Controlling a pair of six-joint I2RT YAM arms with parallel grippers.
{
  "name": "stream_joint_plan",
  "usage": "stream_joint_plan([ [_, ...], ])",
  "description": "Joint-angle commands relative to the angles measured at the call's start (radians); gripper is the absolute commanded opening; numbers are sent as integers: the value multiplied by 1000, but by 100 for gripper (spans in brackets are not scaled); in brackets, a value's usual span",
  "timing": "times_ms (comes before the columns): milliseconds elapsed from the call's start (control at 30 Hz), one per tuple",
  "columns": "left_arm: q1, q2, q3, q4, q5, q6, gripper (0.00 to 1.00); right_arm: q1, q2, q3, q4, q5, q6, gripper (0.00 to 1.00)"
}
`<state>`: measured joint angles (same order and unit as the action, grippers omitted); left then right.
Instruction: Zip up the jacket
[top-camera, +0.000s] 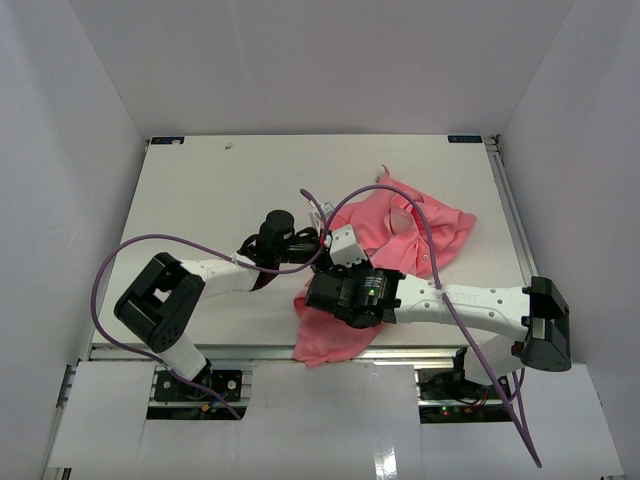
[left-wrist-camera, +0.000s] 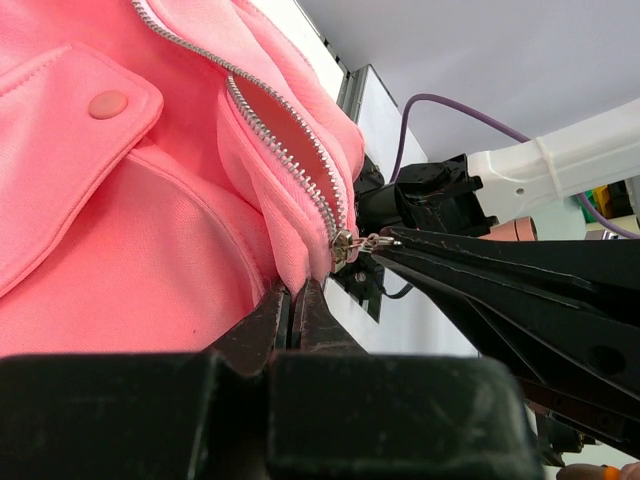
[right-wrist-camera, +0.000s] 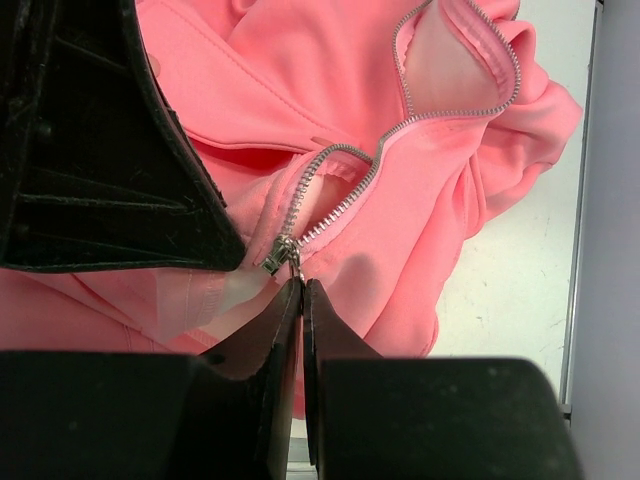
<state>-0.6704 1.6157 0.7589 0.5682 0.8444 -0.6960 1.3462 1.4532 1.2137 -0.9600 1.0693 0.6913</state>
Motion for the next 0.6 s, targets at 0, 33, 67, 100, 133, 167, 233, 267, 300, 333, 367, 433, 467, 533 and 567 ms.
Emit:
stream_joint_plan([
  [0, -3, -26, -4, -14, -2, 22, 0, -13, -15, 38, 10, 119, -17, 8],
  [33, -3, -28, -6, -12, 1, 21, 0, -14, -11, 37, 10, 122, -19, 8],
  [67, -3, -31, -8, -9, 3, 20, 0, -17, -8, 36, 10, 125, -19, 8],
  [100, -3, -35, -11, -5, 4, 19, 0, -21, -8, 34, 10, 130, -19, 8],
  [133, -3, -39, -15, 1, 6, 17, 0, -27, -8, 30, 10, 135, -19, 8],
  [167, -3, -45, -21, 5, 7, 16, 0, -34, -9, 25, 13, 137, -19, 8],
  [233, -2, -57, -31, 10, 6, 15, 0, -51, -14, 11, 17, 140, -19, 8],
  [267, -2, -64, -37, 11, 5, 14, 0, -62, -18, 0, 28, 141, -26, 8],
  [300, -4, -69, -41, 12, 3, 13, 0, -71, -24, -9, 43, 140, -39, 8],
  [333, -4, -73, -45, 14, 2, 14, 0, -79, -33, -18, 66, 138, -58, 8],
  [367, -3, -77, -49, 15, 2, 15, 0, -87, -40, -30, 97, 135, -84, 8],
  [433, -4, -84, -54, 25, 6, 13, 0, -112, -49, -48, 157, 128, -136, 8],
  [467, -5, -87, -61, 31, 8, 7, 0, -121, -53, -53, 179, 121, -152, 8],
  [533, -5, -94, -68, 47, 19, 0, 0, -139, -64, -70, 230, 106, -192, 8],
  [567, -5, -98, -71, 53, 23, -3, 0, -149, -68, -79, 257, 99, -211, 8],
])
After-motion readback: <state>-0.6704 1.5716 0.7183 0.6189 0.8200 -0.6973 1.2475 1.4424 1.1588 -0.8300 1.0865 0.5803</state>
